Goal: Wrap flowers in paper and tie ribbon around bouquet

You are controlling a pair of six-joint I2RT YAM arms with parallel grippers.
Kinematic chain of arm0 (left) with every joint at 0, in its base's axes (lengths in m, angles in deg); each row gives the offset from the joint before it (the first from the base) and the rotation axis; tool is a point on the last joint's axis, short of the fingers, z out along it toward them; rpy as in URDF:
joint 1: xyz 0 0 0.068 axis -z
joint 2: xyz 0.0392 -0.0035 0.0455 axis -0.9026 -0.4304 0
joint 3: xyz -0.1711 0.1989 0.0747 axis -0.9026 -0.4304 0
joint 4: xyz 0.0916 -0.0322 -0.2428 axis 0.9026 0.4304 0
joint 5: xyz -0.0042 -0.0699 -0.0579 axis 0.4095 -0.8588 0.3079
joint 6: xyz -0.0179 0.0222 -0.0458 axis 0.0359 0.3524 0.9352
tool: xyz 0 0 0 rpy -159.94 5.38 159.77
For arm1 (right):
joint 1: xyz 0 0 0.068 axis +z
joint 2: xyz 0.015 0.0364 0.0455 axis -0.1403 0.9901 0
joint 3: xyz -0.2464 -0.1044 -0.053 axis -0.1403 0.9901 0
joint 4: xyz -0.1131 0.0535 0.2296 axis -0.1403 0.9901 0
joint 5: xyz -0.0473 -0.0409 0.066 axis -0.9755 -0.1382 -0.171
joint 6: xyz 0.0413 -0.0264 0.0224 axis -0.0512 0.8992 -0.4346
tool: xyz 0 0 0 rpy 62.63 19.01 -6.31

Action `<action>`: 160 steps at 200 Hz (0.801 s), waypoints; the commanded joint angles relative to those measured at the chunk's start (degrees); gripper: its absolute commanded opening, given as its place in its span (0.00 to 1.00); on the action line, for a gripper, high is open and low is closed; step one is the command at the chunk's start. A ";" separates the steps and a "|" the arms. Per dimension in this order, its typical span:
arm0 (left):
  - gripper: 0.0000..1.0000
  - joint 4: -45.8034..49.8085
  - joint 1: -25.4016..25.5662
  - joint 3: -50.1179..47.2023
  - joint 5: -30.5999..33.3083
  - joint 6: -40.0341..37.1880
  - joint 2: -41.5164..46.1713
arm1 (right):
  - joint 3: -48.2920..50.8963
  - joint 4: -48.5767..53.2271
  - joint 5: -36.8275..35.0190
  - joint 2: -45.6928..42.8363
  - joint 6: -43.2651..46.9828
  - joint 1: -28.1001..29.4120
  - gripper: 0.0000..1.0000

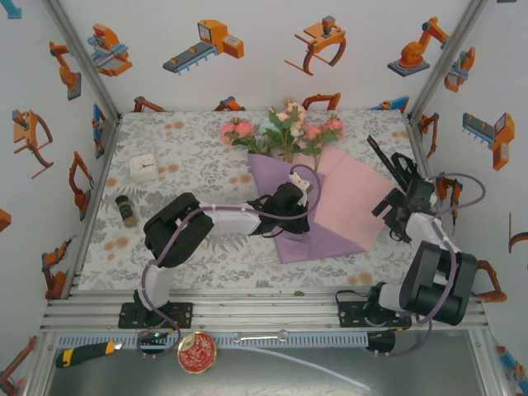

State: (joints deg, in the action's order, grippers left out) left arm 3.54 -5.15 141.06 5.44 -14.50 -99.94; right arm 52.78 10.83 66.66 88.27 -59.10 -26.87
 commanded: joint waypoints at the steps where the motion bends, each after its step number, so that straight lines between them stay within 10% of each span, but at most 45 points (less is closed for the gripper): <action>1: 0.08 0.06 0.40 0.13 0.37 -2.10 -1.11 | -3.10 -3.88 6.23 3.34 3.65 -0.70 0.82; 92: 0.06 -2.01 0.21 -2.43 2.43 -2.10 0.17 | -7.64 -2.20 21.15 13.31 -1.96 -0.78 0.77; 160: 0.05 -3.37 -0.74 -1.62 2.05 -0.49 -0.46 | 10.19 -17.32 35.30 -4.73 -19.52 -0.01 0.76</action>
State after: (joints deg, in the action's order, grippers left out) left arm 0.00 -5.07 139.29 6.31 -15.03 -99.97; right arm 55.71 0.99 95.51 89.16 -68.96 -27.31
